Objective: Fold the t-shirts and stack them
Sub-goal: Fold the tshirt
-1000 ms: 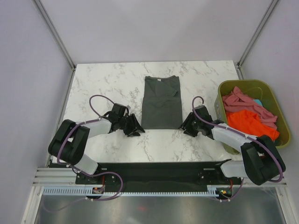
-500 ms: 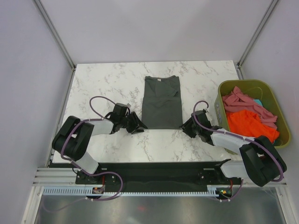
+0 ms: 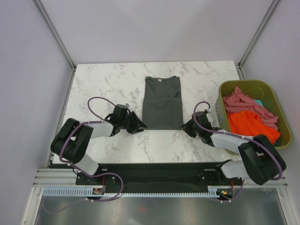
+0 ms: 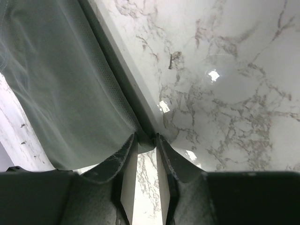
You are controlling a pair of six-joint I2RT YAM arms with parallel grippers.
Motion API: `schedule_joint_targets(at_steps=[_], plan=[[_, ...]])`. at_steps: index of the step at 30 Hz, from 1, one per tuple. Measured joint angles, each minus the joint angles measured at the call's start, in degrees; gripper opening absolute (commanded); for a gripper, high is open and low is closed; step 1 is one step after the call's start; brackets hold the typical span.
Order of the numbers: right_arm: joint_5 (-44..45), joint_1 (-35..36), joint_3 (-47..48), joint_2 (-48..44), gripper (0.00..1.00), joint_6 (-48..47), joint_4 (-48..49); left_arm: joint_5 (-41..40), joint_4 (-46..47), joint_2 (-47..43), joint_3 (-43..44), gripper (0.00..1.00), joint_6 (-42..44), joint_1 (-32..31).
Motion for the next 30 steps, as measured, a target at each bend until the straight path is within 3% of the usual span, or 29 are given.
schedule_joint_targets(at_steps=[6, 10, 13, 17, 19, 30], plan=[[0.61, 0.00, -0.57, 0.02, 0.10, 0.17, 0.15, -2.91, 1.07, -1.03, -0.92, 0.43, -0.72, -0.79], [0.85, 0.00, -0.74, 0.02, 0.01, 0.09, 0.15, -4.50, 1.18, -1.38, -1.22, 0.34, -1.16, -1.31], [0.85, 0.00, -0.76, 0.02, 0.00, 0.07, 0.17, -5.86, 0.90, -1.36, -1.29, 0.21, -1.55, -1.62], [0.83, 0.00, -0.76, 0.02, 0.00, -0.28, 0.20, -6.97, 0.50, -1.27, -1.31, 0.21, -1.64, -1.99], [0.81, 0.00, -0.79, 0.02, 0.00, -0.37, 0.20, -7.08, 0.50, -1.29, -1.31, 0.02, -1.79, -2.10], [-0.76, 0.39, -1.40, -3.91, 0.00, -3.39, -3.74, -11.26, -6.43, -7.32, -2.91, 0.02, -2.03, -5.64]])
